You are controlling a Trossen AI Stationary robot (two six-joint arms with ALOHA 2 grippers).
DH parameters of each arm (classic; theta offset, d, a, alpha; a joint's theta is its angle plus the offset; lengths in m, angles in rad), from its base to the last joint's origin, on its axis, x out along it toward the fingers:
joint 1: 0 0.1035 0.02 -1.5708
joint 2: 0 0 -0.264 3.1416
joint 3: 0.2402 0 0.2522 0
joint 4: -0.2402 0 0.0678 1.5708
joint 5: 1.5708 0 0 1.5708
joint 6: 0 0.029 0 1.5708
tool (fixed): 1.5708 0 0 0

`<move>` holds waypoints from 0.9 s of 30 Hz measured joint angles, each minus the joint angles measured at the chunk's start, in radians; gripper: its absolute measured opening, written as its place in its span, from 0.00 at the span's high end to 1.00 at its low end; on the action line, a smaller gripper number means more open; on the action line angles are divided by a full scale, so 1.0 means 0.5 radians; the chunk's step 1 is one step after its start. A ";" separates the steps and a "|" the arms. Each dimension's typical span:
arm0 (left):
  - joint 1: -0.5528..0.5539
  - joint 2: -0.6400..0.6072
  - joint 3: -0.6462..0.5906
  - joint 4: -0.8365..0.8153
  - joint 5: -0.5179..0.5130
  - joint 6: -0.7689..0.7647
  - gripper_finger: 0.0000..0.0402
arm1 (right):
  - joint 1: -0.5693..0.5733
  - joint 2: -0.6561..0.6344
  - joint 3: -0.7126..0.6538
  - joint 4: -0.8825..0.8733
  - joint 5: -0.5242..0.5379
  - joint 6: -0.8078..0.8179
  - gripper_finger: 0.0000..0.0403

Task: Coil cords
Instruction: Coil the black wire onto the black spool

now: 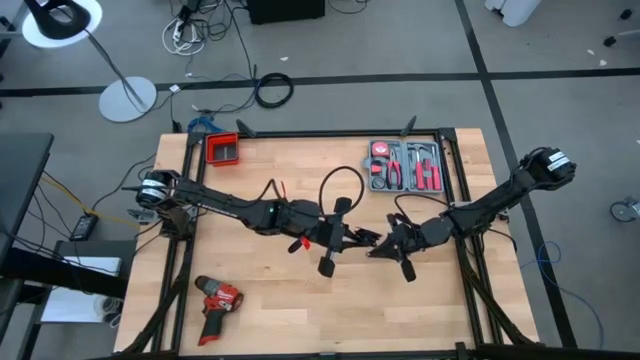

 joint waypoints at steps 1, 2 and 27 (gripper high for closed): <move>0.000 0.000 0.000 0.018 0.023 0.000 1.00 | -0.009 0.000 0.000 0.001 0.006 -0.026 0.98; 0.000 0.000 -0.001 0.037 0.052 -0.001 1.00 | -0.022 0.000 0.000 0.009 0.005 -0.059 0.98; 0.023 0.001 -0.002 -0.462 0.139 -0.801 1.00 | 0.206 -0.238 0.217 -0.549 -0.120 -0.472 0.99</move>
